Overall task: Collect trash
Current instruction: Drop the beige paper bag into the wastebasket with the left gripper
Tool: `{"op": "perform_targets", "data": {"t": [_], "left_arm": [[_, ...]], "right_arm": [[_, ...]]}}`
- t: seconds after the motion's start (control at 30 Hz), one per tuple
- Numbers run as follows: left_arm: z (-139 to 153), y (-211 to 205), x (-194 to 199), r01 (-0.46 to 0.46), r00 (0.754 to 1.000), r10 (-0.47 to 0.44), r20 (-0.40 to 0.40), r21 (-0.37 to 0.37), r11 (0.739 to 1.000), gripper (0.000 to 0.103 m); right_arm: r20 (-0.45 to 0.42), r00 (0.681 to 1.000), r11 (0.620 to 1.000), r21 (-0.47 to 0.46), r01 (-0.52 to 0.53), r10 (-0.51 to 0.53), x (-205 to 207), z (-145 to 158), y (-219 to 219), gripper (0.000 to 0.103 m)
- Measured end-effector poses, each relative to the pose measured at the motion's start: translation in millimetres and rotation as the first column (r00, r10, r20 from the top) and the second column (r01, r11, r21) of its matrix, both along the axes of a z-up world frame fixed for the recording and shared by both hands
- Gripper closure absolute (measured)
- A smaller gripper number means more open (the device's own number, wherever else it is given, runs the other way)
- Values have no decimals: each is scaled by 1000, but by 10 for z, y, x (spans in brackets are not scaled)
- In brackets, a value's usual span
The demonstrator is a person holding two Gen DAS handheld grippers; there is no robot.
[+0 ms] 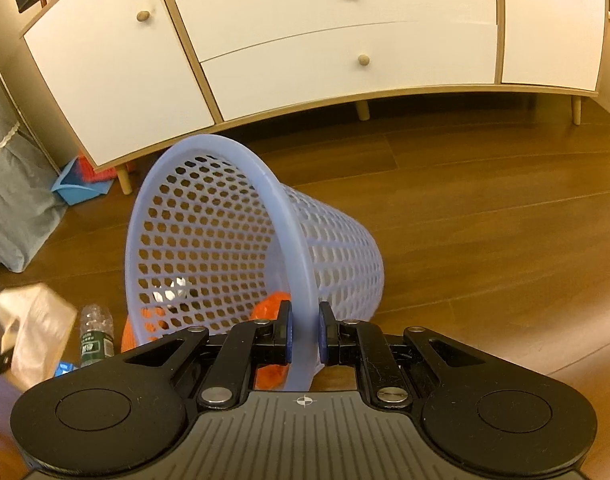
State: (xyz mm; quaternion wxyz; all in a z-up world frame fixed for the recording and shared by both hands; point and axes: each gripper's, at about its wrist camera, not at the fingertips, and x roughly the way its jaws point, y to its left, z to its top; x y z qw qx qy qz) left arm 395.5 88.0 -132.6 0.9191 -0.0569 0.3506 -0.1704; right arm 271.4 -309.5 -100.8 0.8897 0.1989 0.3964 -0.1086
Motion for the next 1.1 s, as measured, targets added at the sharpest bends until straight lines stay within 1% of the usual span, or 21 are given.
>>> {"op": "perform_targets", "data": {"t": [0.13,0.27,0.33,0.53,0.63,0.67,0.73,0.77,0.8,0.87,0.97,1.03,1.1], "left_arm": [[56,-395,145,92,995,-92,24,-11,996,101],[70,-694,180,168,985,-168,39,2,986,101],[54,-772,191,184,982,-184,41,0,983,101],[31,-884,242,195,980,-193,45,-34,980,101],[42,-981,244,229,973,-227,47,-42,973,100],[48,-1034,243,243,969,-241,47,-41,969,98],[62,-1108,243,242,970,-240,43,-35,970,76],[68,-1134,241,234,972,-233,41,-36,972,44],[76,-1142,226,227,973,-225,50,-41,973,32],[101,-1121,195,227,972,-223,73,-48,973,32],[114,-1007,191,213,976,-209,65,-52,976,32],[109,-852,202,191,981,-188,54,-60,980,32],[71,-665,204,178,984,-177,35,-48,983,32]], "right_arm": [[-8,1000,1000,-4,-21,21,3,14,8,95],[-15,1000,1000,4,-25,25,31,17,-45,95],[-18,999,1000,2,-29,29,46,26,-43,95],[-23,999,999,-9,-43,43,11,38,-29,95],[-24,999,999,-6,-37,37,1,38,-45,95],[-24,999,999,-4,-35,35,0,37,-51,95],[-23,999,999,-2,-33,33,3,38,-54,95],[-23,999,999,-2,-34,34,6,39,-51,95],[-23,999,999,-1,-34,34,9,41,-44,95],[-23,999,999,-2,-37,37,10,44,-29,95],[-21,999,999,-3,-36,36,5,40,-41,95],[-21,999,1000,3,-30,30,1,37,-58,94],[-21,999,999,-1,-36,36,-1,35,-64,94]]}}
